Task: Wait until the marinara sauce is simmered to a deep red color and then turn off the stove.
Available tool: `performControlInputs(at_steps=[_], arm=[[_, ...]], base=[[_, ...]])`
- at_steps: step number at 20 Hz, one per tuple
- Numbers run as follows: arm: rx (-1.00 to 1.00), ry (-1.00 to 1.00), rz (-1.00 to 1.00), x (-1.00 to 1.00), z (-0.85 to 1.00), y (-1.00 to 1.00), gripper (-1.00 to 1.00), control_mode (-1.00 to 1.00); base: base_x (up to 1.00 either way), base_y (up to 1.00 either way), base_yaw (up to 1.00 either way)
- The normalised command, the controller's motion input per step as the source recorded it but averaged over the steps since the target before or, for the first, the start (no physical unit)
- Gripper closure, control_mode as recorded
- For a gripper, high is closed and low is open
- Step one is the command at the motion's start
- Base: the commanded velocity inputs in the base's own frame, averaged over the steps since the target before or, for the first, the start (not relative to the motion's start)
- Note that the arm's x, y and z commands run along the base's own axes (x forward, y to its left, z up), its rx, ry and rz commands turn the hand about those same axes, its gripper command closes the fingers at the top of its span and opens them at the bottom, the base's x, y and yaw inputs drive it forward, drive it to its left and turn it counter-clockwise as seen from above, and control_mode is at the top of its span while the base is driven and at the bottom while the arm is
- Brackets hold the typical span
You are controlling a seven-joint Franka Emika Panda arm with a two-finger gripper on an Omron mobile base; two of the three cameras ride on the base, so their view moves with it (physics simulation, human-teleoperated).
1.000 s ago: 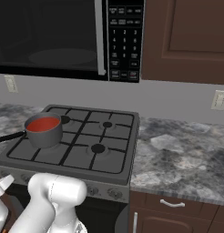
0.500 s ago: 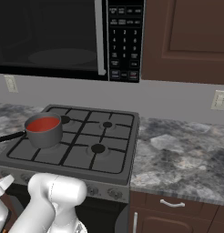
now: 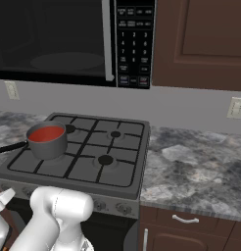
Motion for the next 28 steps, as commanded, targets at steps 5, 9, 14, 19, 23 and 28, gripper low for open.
performControlInputs(at_steps=[5, 9, 14, 19, 23, 28], arm=[[0.0, 0.0, 0.0, 0.0, 0.0, 0.0, 1.0, -1.0], [0.0, 0.0, 0.0, 0.0, 0.0, 0.0, 1.0, -1.0], [0.0, 0.0, 0.0, 0.0, 0.0, 0.0, 1.0, -1.0], [0.0, 0.0, 0.0, 0.0, 0.0, 0.0, 1.0, -1.0], [0.0, 0.0, 0.0, 0.0, 0.0, 0.0, 1.0, -1.0], [0.0, 0.0, 0.0, 0.0, 0.0, 0.0, 1.0, -1.0]], base=[[0.0, 0.0, 0.0], [0.0, 0.0, 0.0], [0.0, 0.0, 0.0], [0.0, 0.0, 0.0], [0.0, 0.0, 0.0], [0.0, 0.0, 0.0]])
